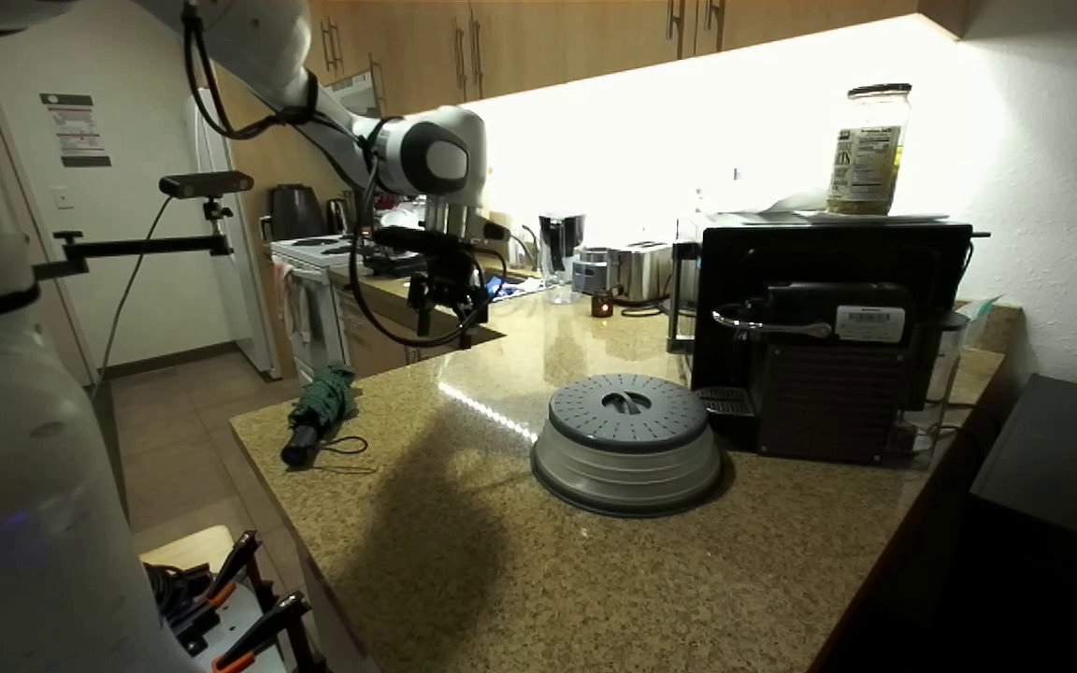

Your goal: Move the umbrella

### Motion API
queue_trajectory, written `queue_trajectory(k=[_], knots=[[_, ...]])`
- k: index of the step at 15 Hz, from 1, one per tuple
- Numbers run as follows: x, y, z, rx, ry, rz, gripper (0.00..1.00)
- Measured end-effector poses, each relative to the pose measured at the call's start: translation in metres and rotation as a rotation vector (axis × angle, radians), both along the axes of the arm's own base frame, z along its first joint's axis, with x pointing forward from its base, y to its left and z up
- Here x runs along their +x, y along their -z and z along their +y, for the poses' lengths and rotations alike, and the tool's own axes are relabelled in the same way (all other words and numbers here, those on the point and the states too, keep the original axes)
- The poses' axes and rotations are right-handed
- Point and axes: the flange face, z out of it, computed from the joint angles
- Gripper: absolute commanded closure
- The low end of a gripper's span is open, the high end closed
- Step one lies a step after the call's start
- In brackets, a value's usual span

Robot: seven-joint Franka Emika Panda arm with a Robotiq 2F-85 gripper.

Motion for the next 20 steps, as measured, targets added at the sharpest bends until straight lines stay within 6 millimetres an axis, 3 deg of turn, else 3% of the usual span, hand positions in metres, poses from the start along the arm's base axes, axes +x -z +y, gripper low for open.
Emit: queue_trajectory(k=[11,20], knots=[[-0.035,-0.068,0.023,-0.033,-0.031,0.034,0.00],[-0.049,-0.097,0.026,-0.034,-0.043,0.001,0.00]])
